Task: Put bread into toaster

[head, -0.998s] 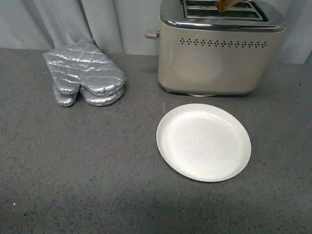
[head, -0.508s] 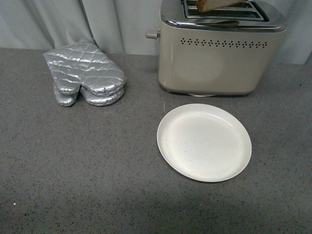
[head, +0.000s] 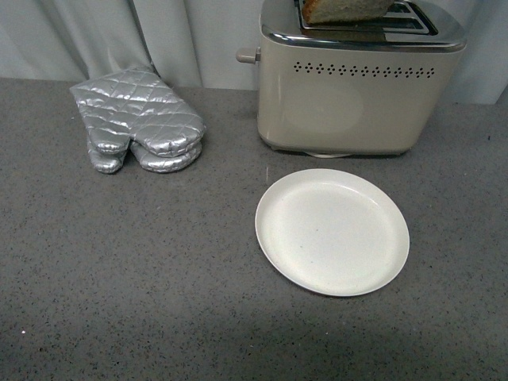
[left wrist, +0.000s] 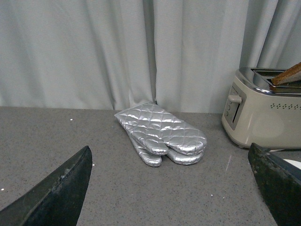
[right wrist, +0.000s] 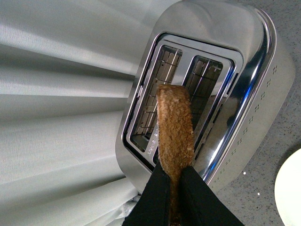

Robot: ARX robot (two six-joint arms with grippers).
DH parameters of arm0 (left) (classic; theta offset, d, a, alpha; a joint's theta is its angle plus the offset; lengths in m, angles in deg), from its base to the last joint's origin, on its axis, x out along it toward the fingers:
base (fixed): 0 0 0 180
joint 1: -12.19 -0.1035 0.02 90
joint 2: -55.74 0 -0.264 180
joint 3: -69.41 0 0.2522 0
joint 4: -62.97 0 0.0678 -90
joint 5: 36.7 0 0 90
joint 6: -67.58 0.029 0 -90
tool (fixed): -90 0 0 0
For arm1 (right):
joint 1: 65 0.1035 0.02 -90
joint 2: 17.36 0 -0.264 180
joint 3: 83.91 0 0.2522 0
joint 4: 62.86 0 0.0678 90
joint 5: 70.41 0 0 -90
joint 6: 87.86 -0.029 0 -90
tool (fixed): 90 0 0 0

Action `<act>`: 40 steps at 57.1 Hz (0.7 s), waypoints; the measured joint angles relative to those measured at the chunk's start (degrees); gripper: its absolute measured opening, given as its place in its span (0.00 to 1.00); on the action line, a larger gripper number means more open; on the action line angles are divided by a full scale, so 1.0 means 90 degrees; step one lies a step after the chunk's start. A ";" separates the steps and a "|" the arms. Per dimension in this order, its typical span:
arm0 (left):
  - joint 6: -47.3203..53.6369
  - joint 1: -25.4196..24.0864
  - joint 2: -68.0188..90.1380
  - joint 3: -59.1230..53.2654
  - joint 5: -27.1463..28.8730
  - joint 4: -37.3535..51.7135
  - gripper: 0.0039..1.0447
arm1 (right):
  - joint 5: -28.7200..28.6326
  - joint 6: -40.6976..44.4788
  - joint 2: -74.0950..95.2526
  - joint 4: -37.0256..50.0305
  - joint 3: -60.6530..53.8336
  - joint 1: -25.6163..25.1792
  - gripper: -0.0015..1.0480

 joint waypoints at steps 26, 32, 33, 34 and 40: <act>0.0000 0.0000 0.0000 0.0000 0.0000 -0.0002 0.94 | 0.0301 -0.0357 0.0262 -0.0367 0.0299 -0.0024 0.01; 0.0000 0.0000 0.0000 0.0000 0.0000 -0.0002 0.94 | 0.0379 -0.0469 0.0168 -0.0500 0.0238 -0.0017 0.01; 0.0000 0.0000 0.0000 0.0000 0.0000 -0.0002 0.94 | 0.0408 -0.0491 0.0158 -0.0515 0.0223 -0.0012 0.01; 0.0000 0.0000 0.0000 0.0000 0.0000 -0.0002 0.94 | 0.0420 -0.0505 0.0155 -0.0522 0.0206 -0.0012 0.01; 0.0000 0.0000 0.0000 0.0000 0.0000 -0.0002 0.94 | 0.0486 -0.0573 0.0153 -0.0629 0.0194 -0.0012 0.01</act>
